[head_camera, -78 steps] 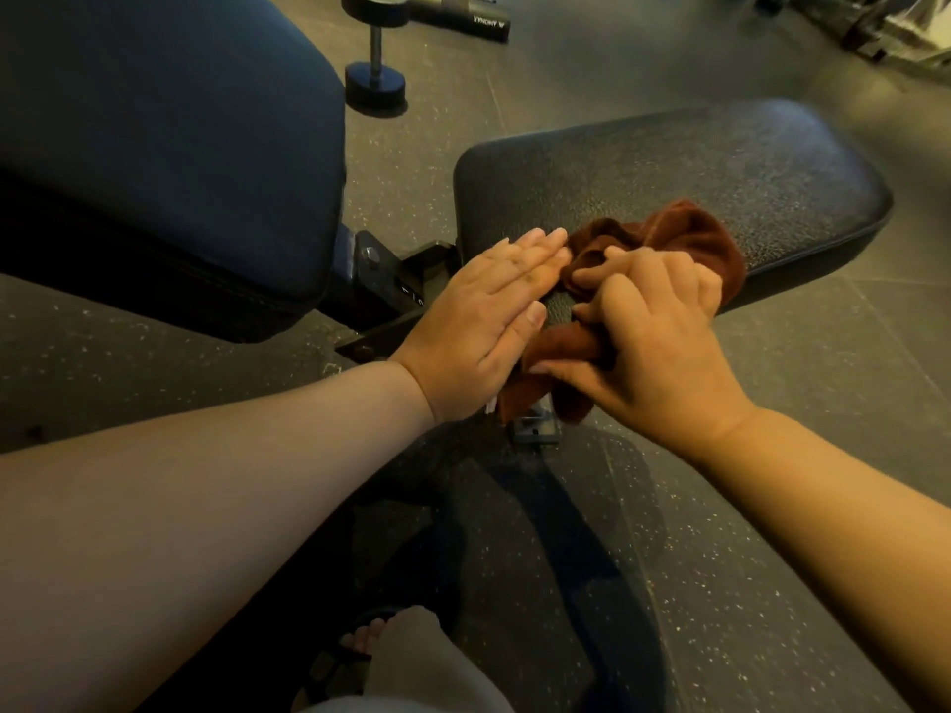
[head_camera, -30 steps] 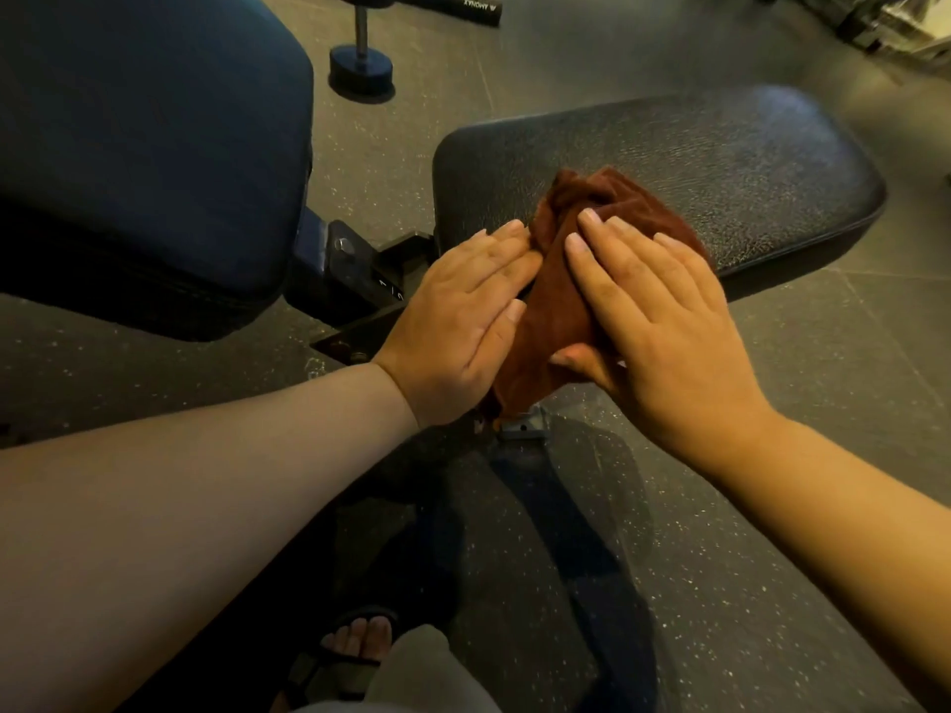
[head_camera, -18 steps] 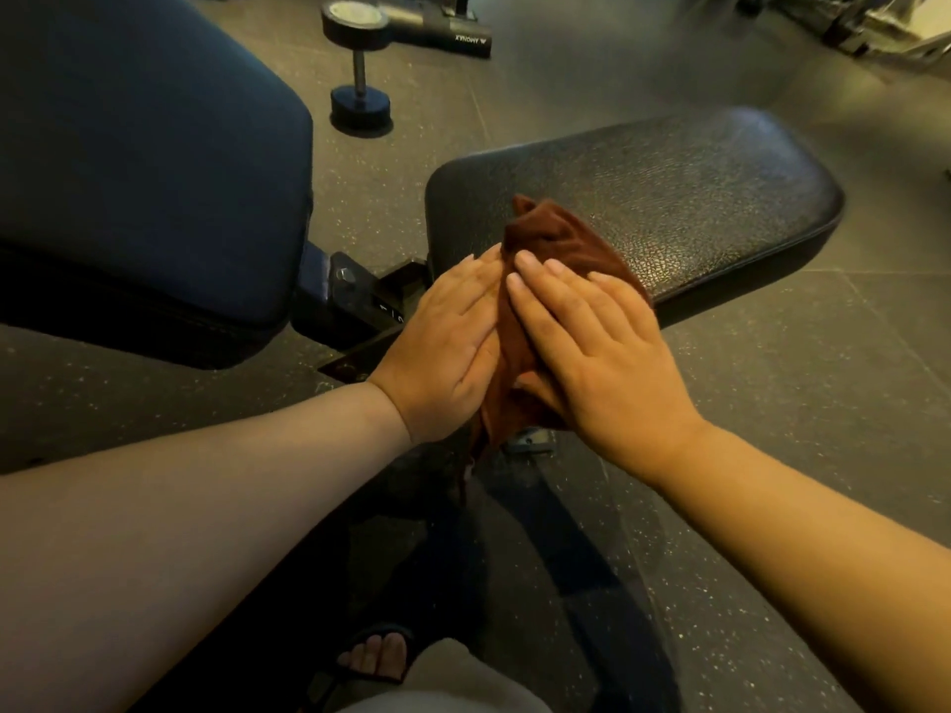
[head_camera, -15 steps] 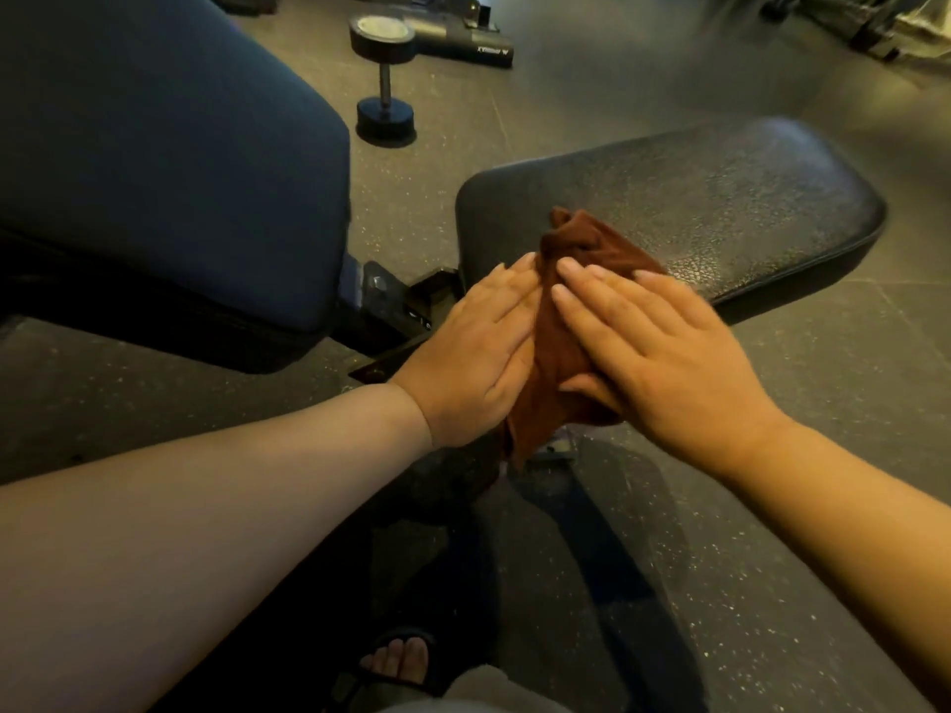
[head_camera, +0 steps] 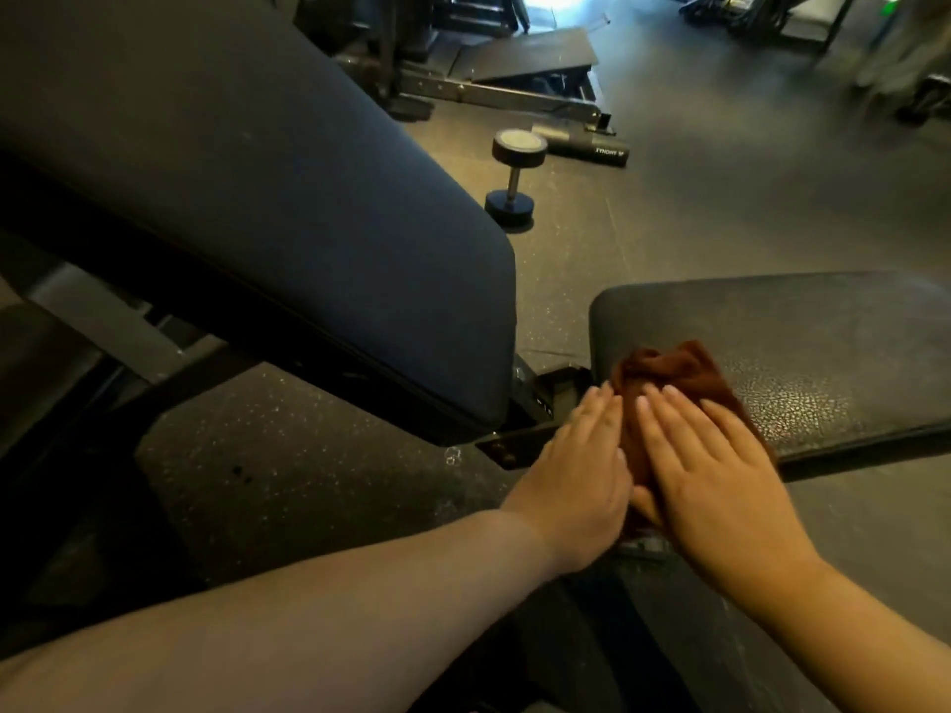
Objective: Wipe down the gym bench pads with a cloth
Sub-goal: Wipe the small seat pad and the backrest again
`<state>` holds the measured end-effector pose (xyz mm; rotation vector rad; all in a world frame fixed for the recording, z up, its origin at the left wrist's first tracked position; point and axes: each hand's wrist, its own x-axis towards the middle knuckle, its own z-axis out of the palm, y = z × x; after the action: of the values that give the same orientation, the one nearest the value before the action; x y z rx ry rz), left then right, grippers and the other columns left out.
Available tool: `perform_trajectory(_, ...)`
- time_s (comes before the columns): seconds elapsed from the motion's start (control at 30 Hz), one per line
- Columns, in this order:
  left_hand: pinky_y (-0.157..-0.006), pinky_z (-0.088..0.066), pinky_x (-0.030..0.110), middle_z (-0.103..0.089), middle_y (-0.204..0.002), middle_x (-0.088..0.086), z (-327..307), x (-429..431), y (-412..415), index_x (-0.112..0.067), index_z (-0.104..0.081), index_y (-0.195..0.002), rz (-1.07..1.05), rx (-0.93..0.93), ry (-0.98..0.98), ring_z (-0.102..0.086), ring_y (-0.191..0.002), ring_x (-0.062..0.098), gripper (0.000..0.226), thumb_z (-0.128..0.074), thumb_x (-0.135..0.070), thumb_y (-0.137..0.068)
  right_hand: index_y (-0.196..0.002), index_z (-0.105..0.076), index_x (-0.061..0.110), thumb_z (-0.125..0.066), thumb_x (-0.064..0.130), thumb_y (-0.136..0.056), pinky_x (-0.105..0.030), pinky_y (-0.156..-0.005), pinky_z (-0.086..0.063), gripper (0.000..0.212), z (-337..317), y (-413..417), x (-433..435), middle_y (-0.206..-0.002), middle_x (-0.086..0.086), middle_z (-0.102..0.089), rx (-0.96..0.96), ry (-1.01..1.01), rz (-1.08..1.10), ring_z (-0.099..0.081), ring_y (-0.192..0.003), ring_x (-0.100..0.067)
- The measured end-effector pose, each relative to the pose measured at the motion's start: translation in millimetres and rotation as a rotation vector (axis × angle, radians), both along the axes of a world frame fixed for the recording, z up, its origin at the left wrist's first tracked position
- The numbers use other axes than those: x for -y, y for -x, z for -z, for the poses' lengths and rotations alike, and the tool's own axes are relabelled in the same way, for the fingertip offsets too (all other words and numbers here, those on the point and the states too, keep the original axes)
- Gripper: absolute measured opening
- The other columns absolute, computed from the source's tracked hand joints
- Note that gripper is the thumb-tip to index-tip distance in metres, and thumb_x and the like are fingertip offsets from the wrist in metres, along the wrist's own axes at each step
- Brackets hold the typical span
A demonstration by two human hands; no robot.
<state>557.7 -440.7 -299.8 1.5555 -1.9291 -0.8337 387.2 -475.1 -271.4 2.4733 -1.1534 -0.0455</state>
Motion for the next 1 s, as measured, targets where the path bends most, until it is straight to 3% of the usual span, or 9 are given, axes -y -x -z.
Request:
perform_trajectory(0.17,-0.123,-0.018,0.034,-0.029,-0.161,0.003,-12.4,1.5,-32.8,-0.015,-0.03,-0.154,0.018,0.036,-0.006,-0.025,-0.148,0.016,0.05,-0.026,-0.035,-0.108,-0.135,-0.057,0.0,-0.013,0.05,-0.106,-0.044,-0.115,-0.027,0.072,-1.2,-19.1,0.5,-0.139,-0.02,-0.057,0.156,-0.026,-0.029,-0.054,-0.131,-0.033)
perform_trajectory(0.23,-0.116,-0.031,0.037,-0.047,-0.148,0.002,-27.5,-1.7,-40.8,-0.018,-0.045,-0.144,-0.009,-0.028,-0.011,-0.041,-0.137,0.017,0.044,-0.029,-0.037,-0.108,-0.119,-0.068,0.007,-0.018,0.051,-0.103,-0.045,-0.106,-0.042,0.069,-15.7,-32.3,-7.0,-0.12,-0.017,-0.07,0.516,-0.174,0.142,-0.065,-0.115,-0.036)
perform_trajectory(0.33,-0.089,-0.045,0.04,-0.054,-0.105,-0.002,-58.9,-23.4,-45.2,-0.026,-0.05,-0.101,0.069,0.055,-0.003,-0.052,-0.097,0.017,0.019,-0.035,-0.036,-0.105,-0.078,-0.062,0.014,-0.03,0.057,-0.092,-0.039,-0.062,-0.05,0.055,-49.0,-72.3,-19.0,-0.067,-0.003,-0.065,1.196,-0.613,0.366,-0.063,-0.066,-0.023)
perform_trajectory(0.5,-0.089,-0.047,0.037,-0.063,-0.103,0.005,-101.8,-68.3,-89.8,-0.009,-0.065,-0.104,-0.04,0.247,0.477,-0.056,-0.094,0.021,0.024,-0.047,-0.023,-0.096,-0.084,-0.064,0.007,-0.034,0.058,-0.089,-0.035,-0.054,-0.046,0.059,-93.4,-118.8,-46.9,-0.061,-0.009,-0.059,1.52,-0.831,0.258,-0.056,-0.058,-0.019)
perform_trajectory(0.6,-0.096,-0.042,0.036,-0.065,-0.107,0.005,-123.9,-89.9,-135.7,-0.008,-0.07,-0.102,-0.104,0.344,0.609,-0.057,-0.102,0.022,0.026,-0.052,-0.017,-0.085,-0.111,-0.067,0.017,-0.033,0.049,-0.101,-0.028,-0.068,-0.058,0.048,-104.8,-154.4,-52.3,-0.091,-0.011,-0.073,1.398,-1.185,0.137,-0.07,-0.082,-0.021)
perform_trajectory(0.67,-0.089,-0.043,0.038,-0.065,-0.094,0.006,-132.3,-100.0,-160.3,-0.01,-0.069,-0.082,-0.128,0.409,0.71,-0.058,-0.094,0.025,0.019,-0.049,-0.012,-0.085,-0.141,-0.052,0.029,-0.035,0.044,-0.107,-0.026,-0.091,-0.052,0.041,-101.2,-172.6,-62.9,-0.127,-0.003,-0.064,1.194,-1.126,0.013,-0.062,-0.116,-0.017)
perform_trajectory(0.77,-0.087,-0.043,0.035,-0.067,-0.089,0.006,-144.6,-107.1,-192.7,-0.011,-0.068,-0.073,-0.199,0.465,0.825,-0.06,-0.091,0.026,0.035,-0.041,-0.007,-0.094,-0.137,0.011,0.076,-0.018,0.061,-0.098,-0.027,-0.123,-0.003,0.051,-94.1,-186.5,-70.0,-0.155,0.04,0.019,0.662,-0.828,-0.292,0.016,-0.146,0.01)
perform_trajectory(0.83,-0.093,-0.044,0.038,-0.069,-0.097,0.007,-152.0,-107.6,-214.3,-0.01,-0.072,-0.079,-0.27,0.496,0.861,-0.062,-0.1,0.027,0.031,-0.044,-0.005,-0.093,-0.135,0.029,0.07,-0.013,0.064,-0.094,-0.036,-0.123,0.009,0.059,-93.2,-195.7,-61.2,-0.149,0.035,0.038,0.488,-0.685,-0.227,0.036,-0.14,0.006)
perform_trajectory(1.0,-0.105,-0.043,0.044,-0.068,-0.114,0.009,-171.7,-104.4,-255.3,-0.007,-0.073,-0.103,-0.446,0.529,0.87,-0.059,-0.118,0.026,0.026,-0.051,-0.005,-0.09,-0.144,0.034,0.04,-0.026,0.057,-0.099,-0.034,-0.12,0.019,0.077,-108.3,-262.1,-59.4,-0.157,0.018,0.033,0.618,-0.482,-0.331,0.038,-0.14,0.003)
